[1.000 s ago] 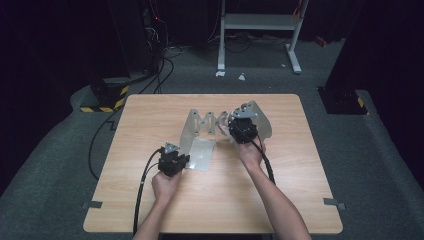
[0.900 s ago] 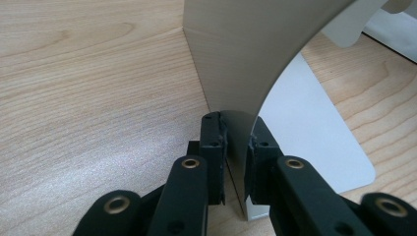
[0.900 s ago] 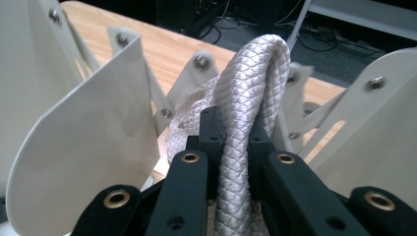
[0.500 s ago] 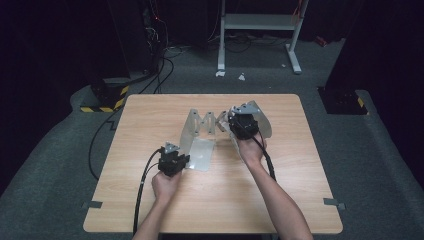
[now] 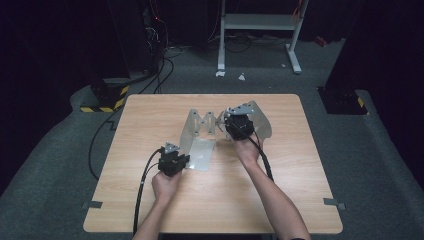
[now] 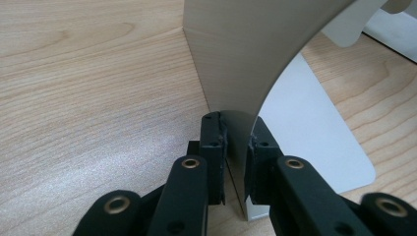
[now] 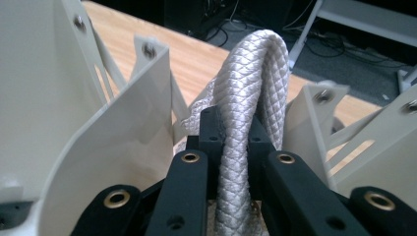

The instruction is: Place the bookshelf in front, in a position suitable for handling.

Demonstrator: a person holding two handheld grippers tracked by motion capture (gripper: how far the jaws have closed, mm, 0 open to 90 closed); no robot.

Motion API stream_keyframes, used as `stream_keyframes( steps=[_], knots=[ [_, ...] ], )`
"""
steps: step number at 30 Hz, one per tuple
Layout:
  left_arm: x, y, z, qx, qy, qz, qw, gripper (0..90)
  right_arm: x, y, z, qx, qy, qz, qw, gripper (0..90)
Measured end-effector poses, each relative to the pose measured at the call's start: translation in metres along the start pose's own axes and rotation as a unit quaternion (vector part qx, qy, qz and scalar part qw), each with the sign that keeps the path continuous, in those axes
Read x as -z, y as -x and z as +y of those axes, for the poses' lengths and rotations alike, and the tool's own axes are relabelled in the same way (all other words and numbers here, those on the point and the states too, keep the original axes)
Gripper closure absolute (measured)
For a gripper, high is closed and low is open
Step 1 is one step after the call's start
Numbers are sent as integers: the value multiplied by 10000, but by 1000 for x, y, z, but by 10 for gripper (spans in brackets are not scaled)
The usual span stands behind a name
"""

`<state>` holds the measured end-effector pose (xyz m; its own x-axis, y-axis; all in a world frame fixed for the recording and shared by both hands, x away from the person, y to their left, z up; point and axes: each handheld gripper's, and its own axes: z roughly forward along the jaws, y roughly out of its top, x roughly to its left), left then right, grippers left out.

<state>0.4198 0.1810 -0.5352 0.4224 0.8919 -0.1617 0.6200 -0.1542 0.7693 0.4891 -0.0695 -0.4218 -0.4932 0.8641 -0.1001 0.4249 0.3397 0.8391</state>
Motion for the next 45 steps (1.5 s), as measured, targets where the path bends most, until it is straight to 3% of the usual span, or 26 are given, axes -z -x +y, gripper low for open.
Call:
stream_keyframes(
  steps=[9,21,34,40,45],
  knots=[
    [0,0,0,5,-1,8,10000,806,-15,-1,-15,27,-212,32,9998,838],
    [0,0,0,5,-3,5,10000,805,-43,-2,-43,-117,-632,138,9978,837],
    [0,0,0,3,-3,5,10000,805,-53,-1,-52,-129,-827,216,9963,837],
    [0,0,0,2,-1,6,10000,805,-51,-2,-50,-133,-810,273,9963,837],
    [0,0,0,0,-3,6,10000,805,-40,-3,-40,-173,-543,421,9975,837]
  ],
)
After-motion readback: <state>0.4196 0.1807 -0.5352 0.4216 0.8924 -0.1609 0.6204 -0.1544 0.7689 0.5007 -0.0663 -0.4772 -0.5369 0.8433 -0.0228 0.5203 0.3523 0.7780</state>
